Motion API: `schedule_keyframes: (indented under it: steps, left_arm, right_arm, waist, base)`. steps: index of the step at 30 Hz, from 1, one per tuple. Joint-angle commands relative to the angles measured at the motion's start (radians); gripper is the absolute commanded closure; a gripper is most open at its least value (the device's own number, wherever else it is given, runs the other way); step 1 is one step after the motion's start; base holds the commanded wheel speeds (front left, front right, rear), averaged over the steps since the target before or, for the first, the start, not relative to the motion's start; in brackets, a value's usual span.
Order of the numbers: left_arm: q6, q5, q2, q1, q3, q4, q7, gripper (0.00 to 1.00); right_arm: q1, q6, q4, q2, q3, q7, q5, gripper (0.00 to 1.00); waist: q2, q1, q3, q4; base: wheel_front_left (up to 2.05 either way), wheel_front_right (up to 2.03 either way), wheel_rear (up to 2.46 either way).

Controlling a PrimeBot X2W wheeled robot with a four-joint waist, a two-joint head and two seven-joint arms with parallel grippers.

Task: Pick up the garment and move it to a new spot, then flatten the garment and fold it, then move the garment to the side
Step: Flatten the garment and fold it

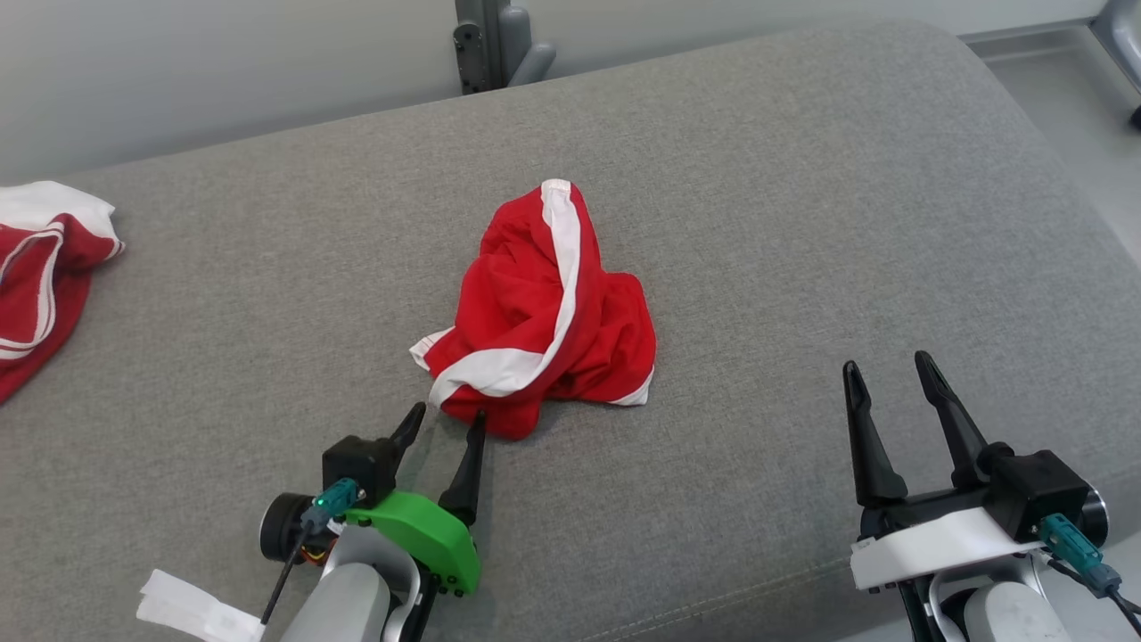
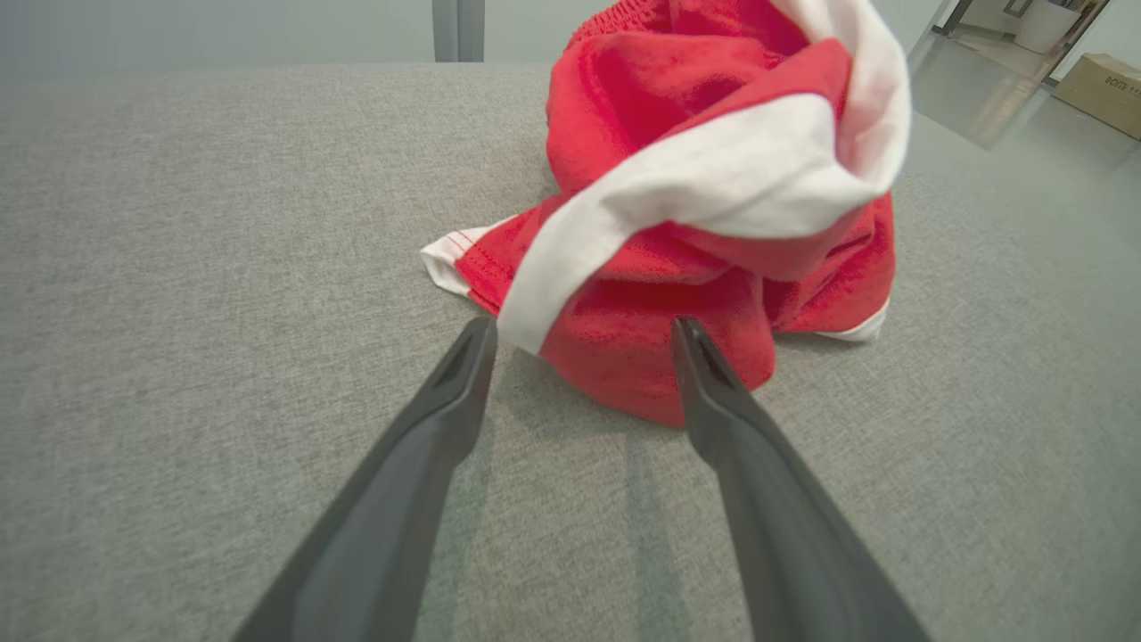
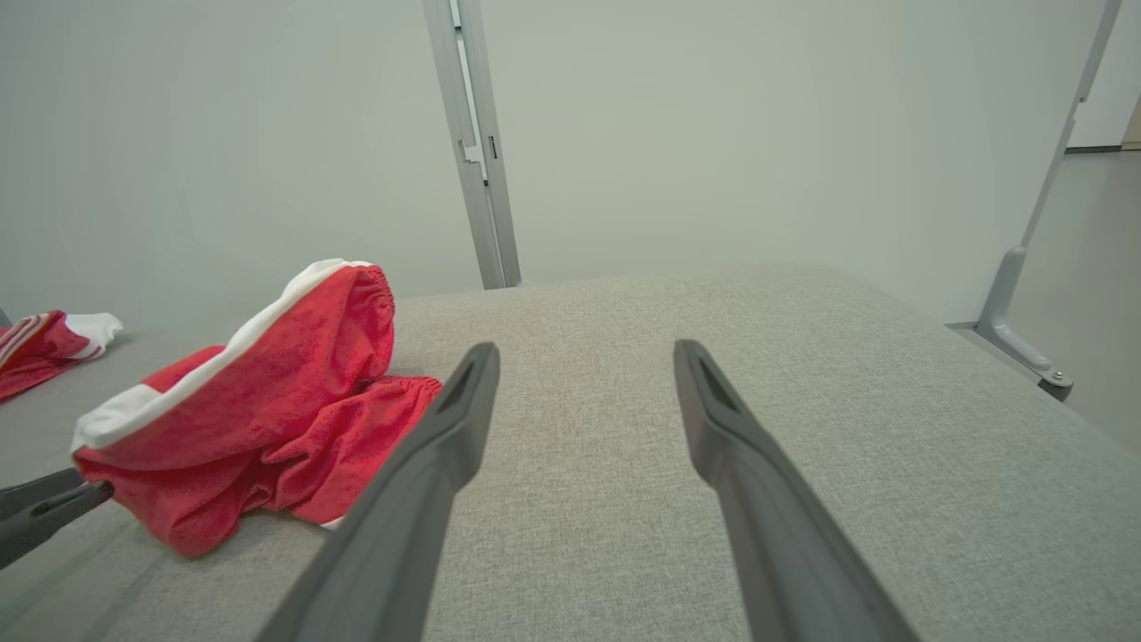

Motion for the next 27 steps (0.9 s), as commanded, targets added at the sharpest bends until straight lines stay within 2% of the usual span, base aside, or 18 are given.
schedule_keyframes:
  steps: [1, 3, 4, 5, 6, 10, 16, 21, 27]
  left_arm:
    - [0.006, -0.002, 0.005, -0.026, 0.007, 0.008, 0.000, 0.00]
    - [0.003, -0.011, 0.005, -0.042, 0.016, 0.023, 0.000, 0.00]
    - [0.002, -0.016, 0.005, -0.052, 0.018, 0.027, 0.000, 0.16]
    - [0.001, -0.018, 0.005, -0.059, 0.020, 0.030, 0.000, 0.64]
    - [0.001, -0.018, 0.005, -0.066, 0.021, 0.032, 0.000, 1.00]
    - [0.026, 0.032, 0.005, -0.097, 0.035, 0.019, 0.000, 1.00]
    - [0.055, 0.135, 0.023, -0.132, 0.068, -0.120, 0.000, 1.00]
    - [0.042, 0.226, 0.024, -0.188, 0.058, -0.262, 0.000, 1.00]
    - [0.025, 0.274, 0.015, -0.285, 0.016, -0.312, 0.000, 1.00]
  right_arm:
    - [-0.013, 0.000, -0.005, -0.002, -0.002, -0.004, 0.009, 0.00]
    - [-0.017, 0.000, -0.006, -0.002, -0.004, -0.004, 0.010, 0.00]
    - [-0.019, 0.000, -0.005, -0.002, -0.005, -0.004, 0.012, 0.00]
    - [-0.020, 0.000, -0.005, -0.002, -0.006, -0.004, 0.013, 0.00]
    - [-0.021, 0.000, -0.004, -0.002, -0.006, -0.004, 0.014, 0.00]
    - [-0.025, 0.000, -0.004, -0.002, -0.007, -0.004, 0.020, 0.00]
    - [-0.027, 0.000, -0.002, -0.002, -0.014, -0.004, 0.025, 0.00]
    - [-0.026, 0.000, 0.003, -0.002, -0.015, -0.004, 0.028, 0.00]
    - [-0.032, 0.000, 0.009, -0.002, -0.009, -0.004, 0.033, 0.00]
  waist:
    - [0.0100, 0.0000, 0.039, -0.039]
    - [0.0100, 0.0000, 0.049, -0.048]
    - [0.0100, 0.0000, 0.052, -0.050]
    - [0.0100, 0.0000, 0.054, -0.052]
    - [0.0100, 0.0000, 0.056, -0.054]
    - [0.0100, 0.0000, 0.058, -0.056]
    - [0.0100, 0.0000, 0.047, -0.043]
    - [0.0100, 0.0000, 0.029, -0.033]
    - [0.0100, 0.0000, 0.016, -0.039]
  base:
    - [0.00, 0.00, 0.00]
    - [0.00, 0.00, 0.00]
    - [0.00, 0.00, 0.00]
    - [0.00, 0.00, 0.00]
    - [0.00, 0.00, 0.00]
    - [0.00, 0.00, 0.00]
    - [0.00, 0.00, 0.00]
    - [0.00, 0.00, 0.00]
    - [0.00, 0.00, 0.00]
